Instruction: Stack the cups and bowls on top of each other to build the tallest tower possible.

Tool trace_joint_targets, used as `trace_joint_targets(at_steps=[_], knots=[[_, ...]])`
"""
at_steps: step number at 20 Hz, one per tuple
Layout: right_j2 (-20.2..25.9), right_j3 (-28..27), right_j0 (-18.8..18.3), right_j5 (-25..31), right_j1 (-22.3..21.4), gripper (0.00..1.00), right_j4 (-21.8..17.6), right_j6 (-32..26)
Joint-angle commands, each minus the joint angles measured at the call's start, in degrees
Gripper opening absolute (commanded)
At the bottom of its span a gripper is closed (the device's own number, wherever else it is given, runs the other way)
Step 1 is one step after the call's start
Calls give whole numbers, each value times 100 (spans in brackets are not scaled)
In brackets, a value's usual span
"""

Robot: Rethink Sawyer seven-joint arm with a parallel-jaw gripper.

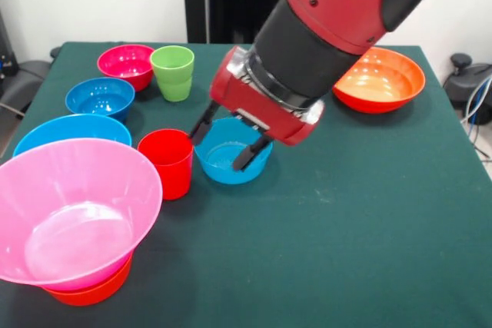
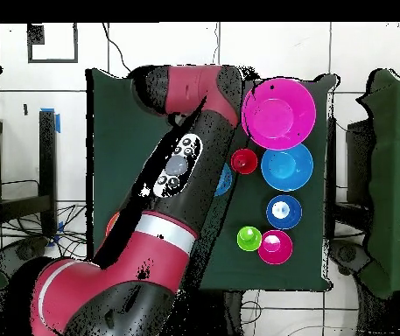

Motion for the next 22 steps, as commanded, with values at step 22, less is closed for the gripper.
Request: trace_joint_targets(at_steps=[22], knots=[[127, 559, 694, 1119, 65, 100, -17, 2224]])
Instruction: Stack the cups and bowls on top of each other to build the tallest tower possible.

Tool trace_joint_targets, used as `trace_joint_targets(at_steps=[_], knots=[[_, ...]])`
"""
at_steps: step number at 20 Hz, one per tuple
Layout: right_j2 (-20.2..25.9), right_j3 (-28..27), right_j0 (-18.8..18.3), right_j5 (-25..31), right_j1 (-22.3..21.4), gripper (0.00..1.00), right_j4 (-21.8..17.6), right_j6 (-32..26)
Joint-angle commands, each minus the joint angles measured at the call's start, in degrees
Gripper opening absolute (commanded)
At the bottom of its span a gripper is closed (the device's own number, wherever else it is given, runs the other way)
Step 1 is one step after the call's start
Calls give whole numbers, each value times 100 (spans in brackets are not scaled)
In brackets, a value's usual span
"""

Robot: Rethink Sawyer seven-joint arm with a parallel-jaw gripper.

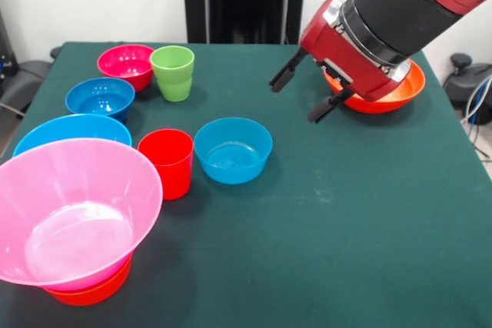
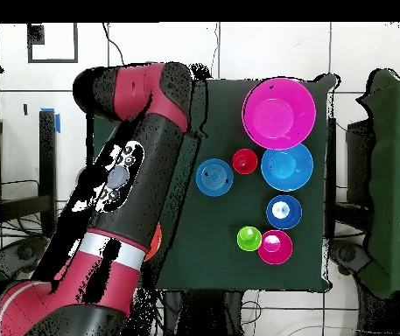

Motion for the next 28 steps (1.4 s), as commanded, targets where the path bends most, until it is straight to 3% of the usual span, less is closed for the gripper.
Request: trace_joint_targets(at_steps=[1, 12, 22, 28], knots=[[402, 558, 44, -174, 211, 100, -150, 1202], [407, 716, 27, -1097, 452, 100, -337, 1322], [192, 870, 71, -722, 216, 100, -565, 649], [174, 933, 72, -727, 145, 100, -669, 560]])
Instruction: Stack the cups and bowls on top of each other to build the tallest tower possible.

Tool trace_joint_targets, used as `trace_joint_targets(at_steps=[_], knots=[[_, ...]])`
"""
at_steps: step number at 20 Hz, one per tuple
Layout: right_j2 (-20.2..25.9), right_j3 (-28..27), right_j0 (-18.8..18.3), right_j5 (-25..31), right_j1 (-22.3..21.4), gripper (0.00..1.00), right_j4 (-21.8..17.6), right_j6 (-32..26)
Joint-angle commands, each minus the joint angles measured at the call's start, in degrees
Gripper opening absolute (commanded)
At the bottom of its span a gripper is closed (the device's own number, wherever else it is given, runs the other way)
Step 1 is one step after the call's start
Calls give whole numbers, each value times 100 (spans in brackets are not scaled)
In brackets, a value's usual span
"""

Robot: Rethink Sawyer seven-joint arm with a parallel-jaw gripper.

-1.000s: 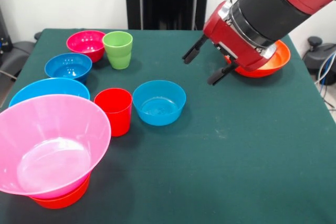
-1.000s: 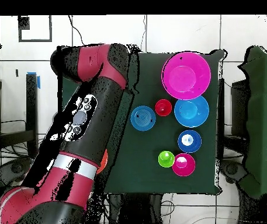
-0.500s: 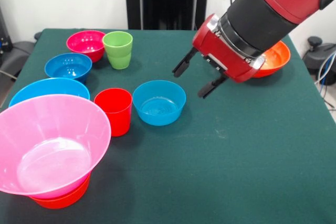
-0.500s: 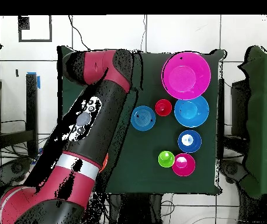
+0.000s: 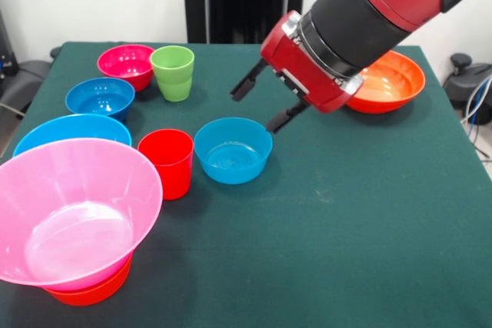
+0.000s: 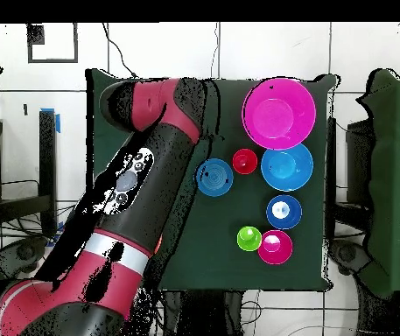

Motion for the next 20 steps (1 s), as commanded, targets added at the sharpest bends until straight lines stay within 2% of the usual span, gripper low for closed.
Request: trace_joint_targets(at_steps=[1, 8, 20], knots=[[334, 420, 62, 83, 106, 100, -468, 377], [424, 479, 20, -56, 84, 100, -445, 388], [324, 416, -131, -228, 109, 100, -878, -27]])
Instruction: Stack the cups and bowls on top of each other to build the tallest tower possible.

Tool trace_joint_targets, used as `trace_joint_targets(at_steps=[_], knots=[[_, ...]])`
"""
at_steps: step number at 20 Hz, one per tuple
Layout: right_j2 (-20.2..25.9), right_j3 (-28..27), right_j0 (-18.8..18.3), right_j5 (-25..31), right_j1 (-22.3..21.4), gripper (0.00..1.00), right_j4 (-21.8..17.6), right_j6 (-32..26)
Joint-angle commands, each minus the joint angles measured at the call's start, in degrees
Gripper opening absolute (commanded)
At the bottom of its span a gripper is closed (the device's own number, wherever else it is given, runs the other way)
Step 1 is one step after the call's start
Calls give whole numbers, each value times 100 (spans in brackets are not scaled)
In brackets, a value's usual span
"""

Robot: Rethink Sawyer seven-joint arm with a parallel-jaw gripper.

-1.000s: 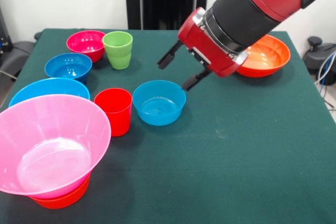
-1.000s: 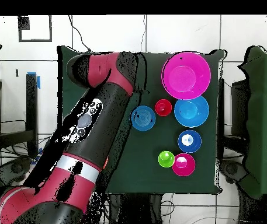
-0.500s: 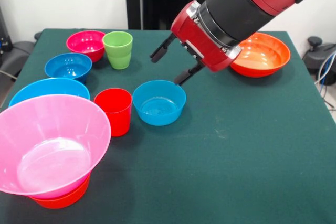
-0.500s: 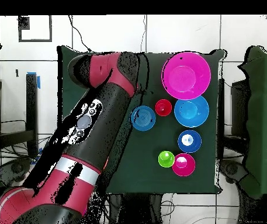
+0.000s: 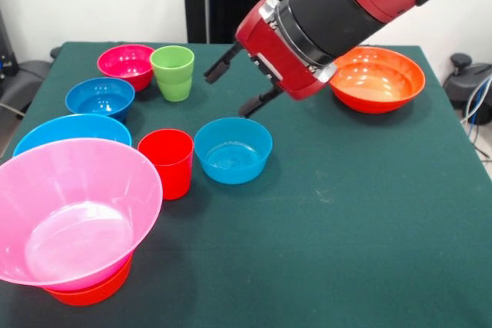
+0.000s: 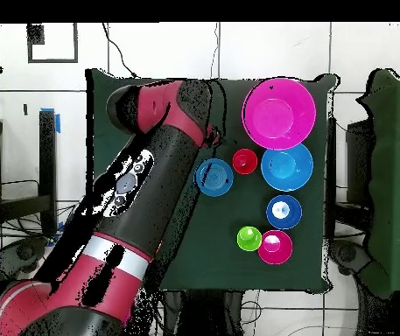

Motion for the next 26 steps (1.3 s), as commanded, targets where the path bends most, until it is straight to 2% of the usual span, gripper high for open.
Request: trace_joint_targets(at_steps=[1, 10, 21, 26], knots=[[495, 374, -128, -298, 124, 100, -537, -37], [666, 1202, -57, -827, -267, 100, -815, -53], [800, 2236, 107, -1733, -513, 100, -1022, 241], [837, 2595, 215, -2193, -483, 100, -1002, 562]])
